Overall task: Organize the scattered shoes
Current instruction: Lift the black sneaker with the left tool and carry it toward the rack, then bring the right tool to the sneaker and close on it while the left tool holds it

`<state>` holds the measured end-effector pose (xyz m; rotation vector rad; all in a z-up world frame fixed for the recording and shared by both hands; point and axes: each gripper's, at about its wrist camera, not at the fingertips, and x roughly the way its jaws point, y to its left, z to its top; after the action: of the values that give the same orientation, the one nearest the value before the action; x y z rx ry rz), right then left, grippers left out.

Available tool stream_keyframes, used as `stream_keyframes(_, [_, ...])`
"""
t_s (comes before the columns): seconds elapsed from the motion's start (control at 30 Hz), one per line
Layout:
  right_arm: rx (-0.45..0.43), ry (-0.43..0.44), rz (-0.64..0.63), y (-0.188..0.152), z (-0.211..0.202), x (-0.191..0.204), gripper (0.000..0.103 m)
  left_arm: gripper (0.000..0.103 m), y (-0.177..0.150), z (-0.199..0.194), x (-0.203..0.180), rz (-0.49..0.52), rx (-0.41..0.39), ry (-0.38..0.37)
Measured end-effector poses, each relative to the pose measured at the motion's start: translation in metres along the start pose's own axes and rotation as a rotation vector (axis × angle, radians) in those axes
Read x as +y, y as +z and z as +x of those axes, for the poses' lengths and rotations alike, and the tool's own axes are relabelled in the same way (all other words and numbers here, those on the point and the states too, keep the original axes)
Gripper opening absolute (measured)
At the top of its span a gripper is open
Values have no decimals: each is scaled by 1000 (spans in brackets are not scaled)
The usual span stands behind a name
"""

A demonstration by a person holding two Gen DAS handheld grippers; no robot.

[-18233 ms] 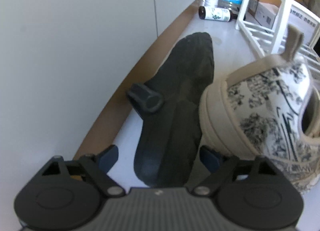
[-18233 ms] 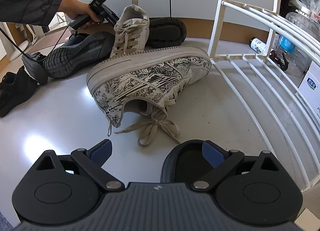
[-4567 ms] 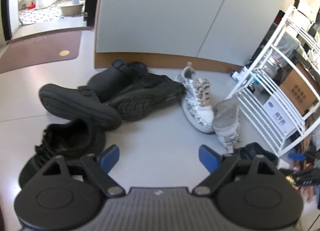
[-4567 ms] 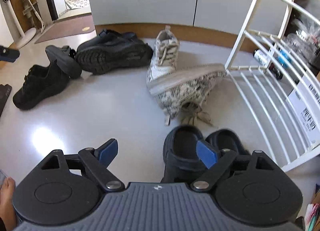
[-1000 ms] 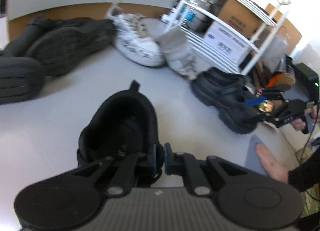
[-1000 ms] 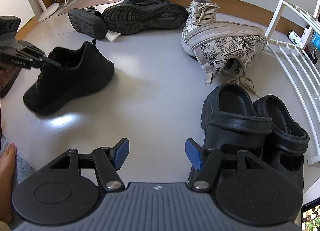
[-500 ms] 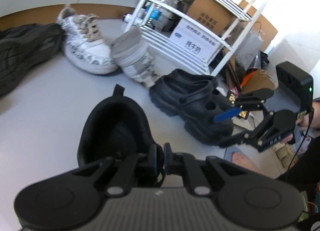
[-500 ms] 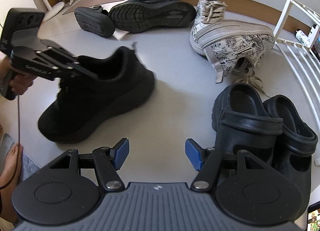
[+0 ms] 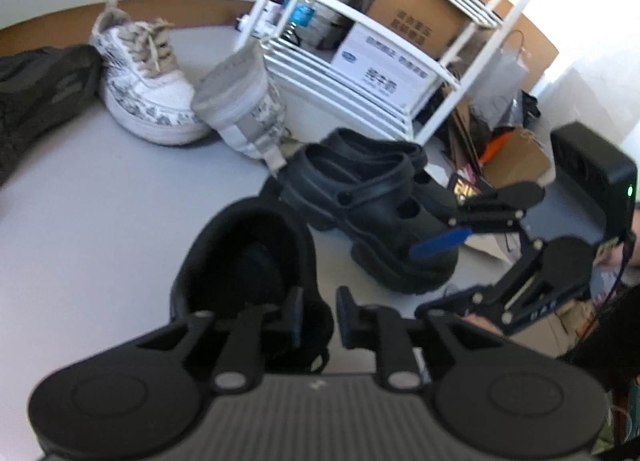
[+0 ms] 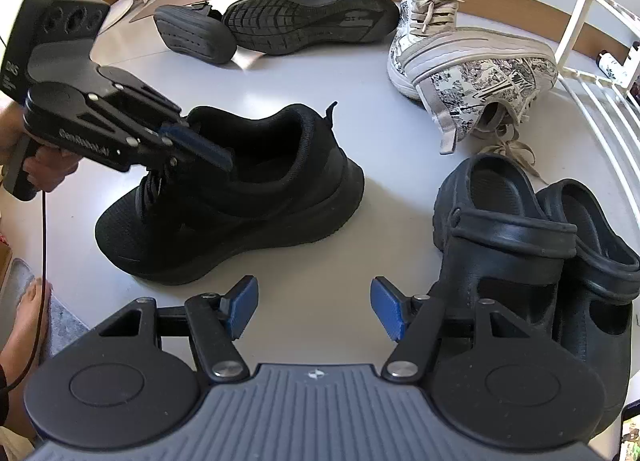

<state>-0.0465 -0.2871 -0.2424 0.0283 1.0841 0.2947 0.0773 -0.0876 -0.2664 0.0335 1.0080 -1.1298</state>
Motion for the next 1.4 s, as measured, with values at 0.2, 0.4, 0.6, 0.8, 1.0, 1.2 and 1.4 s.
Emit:
stream_keyframes(0.2, [-13, 22, 0, 4, 0, 8, 67, 46, -9, -27, -2, -61, -30, 80])
stream_keyframes(0.4, [-17, 46, 19, 10, 3, 15, 68, 57, -27, -49, -12, -125, -26, 144])
stream_keyframes(0.6, [-18, 84, 26, 18, 7, 27, 68, 66, -44, -62, -25, -189, -14, 187])
stream_keyframes(0.8, [4, 119, 16, 20, 14, 41, 68, 73, -66, -79, -25, -279, -20, 266])
stream_keyframes(1.0, [41, 152, 47, 16, 23, 45, 75, 73, -86, -76, -14, -330, 16, 296])
stream_keyframes(1.2, [78, 185, 77, 13, 31, 48, 89, 73, -95, -74, -5, -360, 43, 325])
stream_keyframes(1.4, [88, 212, 154, 21, 37, 47, 90, 73, -101, -73, -1, -388, 57, 319])
